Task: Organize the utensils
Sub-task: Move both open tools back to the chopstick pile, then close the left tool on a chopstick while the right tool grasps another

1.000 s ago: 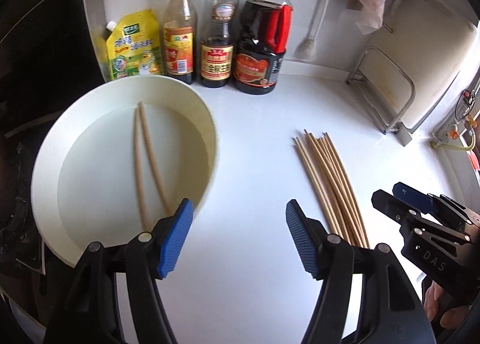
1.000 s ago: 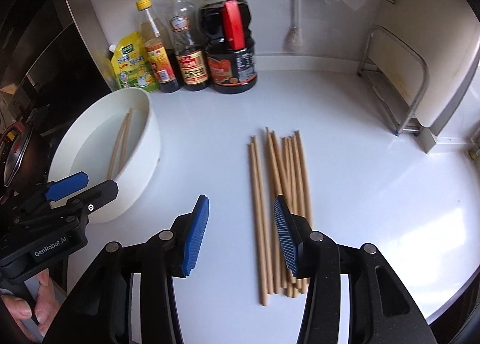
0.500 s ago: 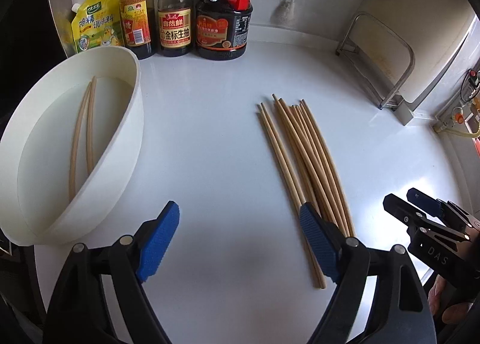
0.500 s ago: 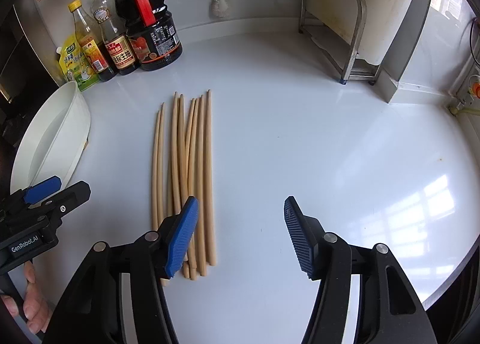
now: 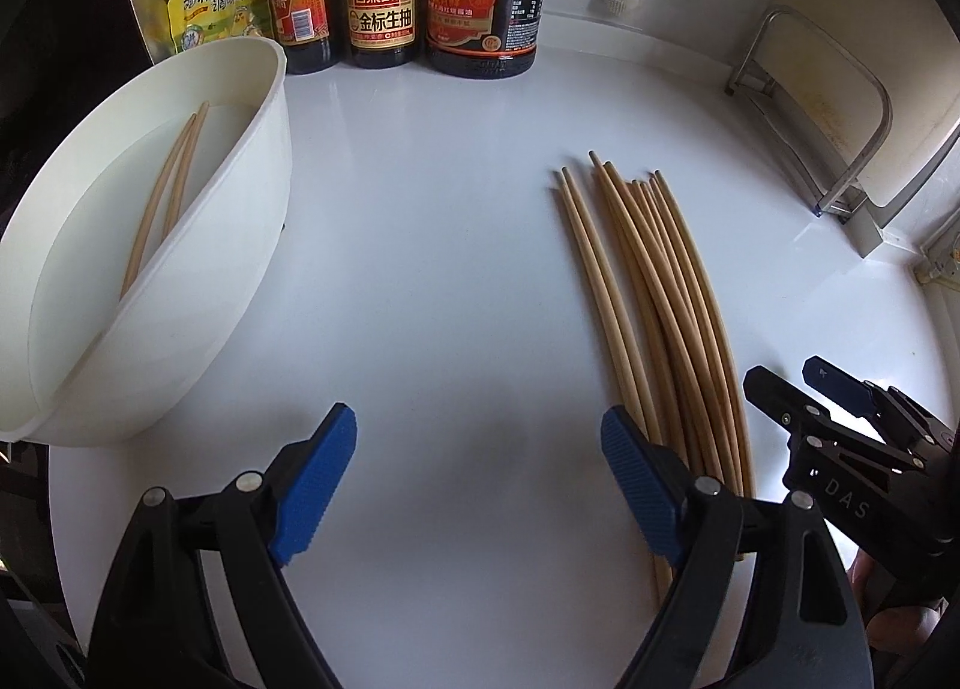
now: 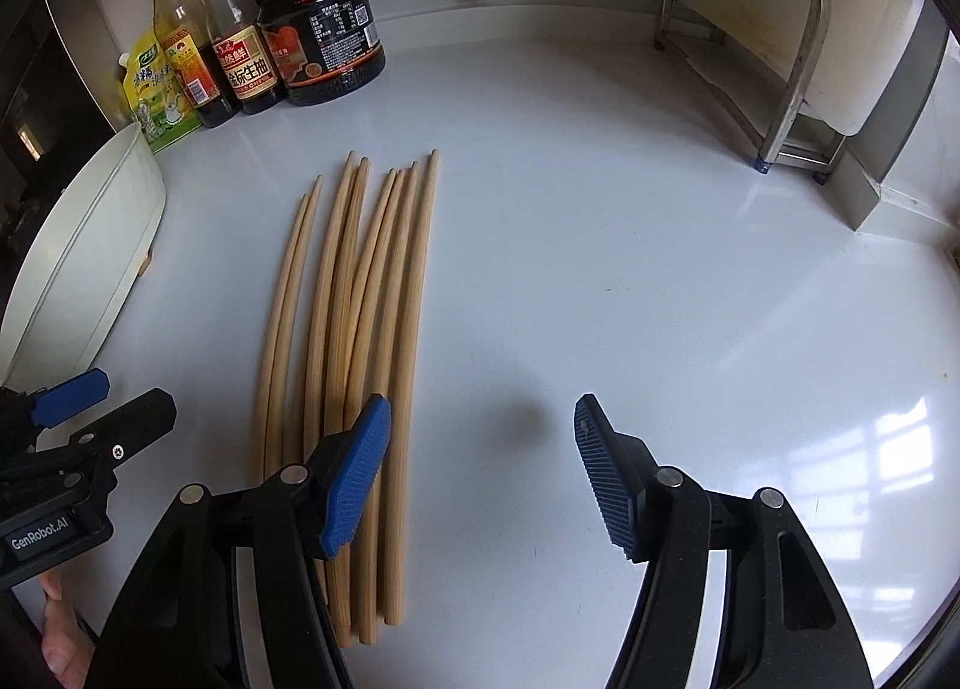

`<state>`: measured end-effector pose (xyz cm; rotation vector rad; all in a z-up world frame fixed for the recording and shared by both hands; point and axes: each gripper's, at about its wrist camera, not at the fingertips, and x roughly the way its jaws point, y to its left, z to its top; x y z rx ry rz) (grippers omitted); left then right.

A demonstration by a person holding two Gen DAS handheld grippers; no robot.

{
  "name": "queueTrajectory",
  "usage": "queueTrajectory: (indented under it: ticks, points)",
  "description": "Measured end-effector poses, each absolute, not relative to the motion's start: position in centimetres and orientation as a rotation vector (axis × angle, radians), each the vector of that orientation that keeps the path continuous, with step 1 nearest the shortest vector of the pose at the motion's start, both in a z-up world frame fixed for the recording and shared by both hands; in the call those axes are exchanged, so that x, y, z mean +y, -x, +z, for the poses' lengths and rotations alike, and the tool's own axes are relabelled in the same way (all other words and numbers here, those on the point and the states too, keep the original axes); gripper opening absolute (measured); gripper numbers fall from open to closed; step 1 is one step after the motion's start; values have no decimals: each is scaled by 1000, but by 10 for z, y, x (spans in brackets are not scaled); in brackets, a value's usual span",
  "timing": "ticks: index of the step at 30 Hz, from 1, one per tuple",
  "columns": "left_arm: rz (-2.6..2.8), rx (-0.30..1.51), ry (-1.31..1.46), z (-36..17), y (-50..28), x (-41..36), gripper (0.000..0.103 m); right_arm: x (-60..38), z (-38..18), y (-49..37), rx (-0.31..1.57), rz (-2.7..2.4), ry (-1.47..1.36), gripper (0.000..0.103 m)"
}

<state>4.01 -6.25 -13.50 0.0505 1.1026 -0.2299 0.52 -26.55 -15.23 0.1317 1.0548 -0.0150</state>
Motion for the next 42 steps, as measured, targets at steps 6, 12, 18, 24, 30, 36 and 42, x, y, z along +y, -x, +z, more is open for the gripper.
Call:
queueTrajectory:
  ticks: [6, 12, 18, 24, 30, 36, 42]
  points:
    - [-225, 1086, -49, -137, -42, -70, 82, -261, -155, -13, 1050, -8, -87, 61]
    - [-211, 1090, -26, -144, -46, -73, 82, -255, -158, -15, 1055, 0, -44, 61]
    - [-215, 1089, -35, -148, -47, -82, 82, -262, -158, -14, 1044, -8, -42, 61]
    - [-218, 1102, -41, -155, -49, -92, 82, -271, -158, -10, 1032, -13, -41, 61]
    - [-215, 1103, -48, -161, -48, -95, 83, -278, -158, -7, 1025, -19, -51, 61]
    - [-205, 1107, -69, -162, -47, -102, 83, -280, -159, -7, 1024, -24, -53, 61]
    - [-171, 1101, -97, -164, -46, -100, 83, -277, -160, -8, 1023, -19, -46, 61]
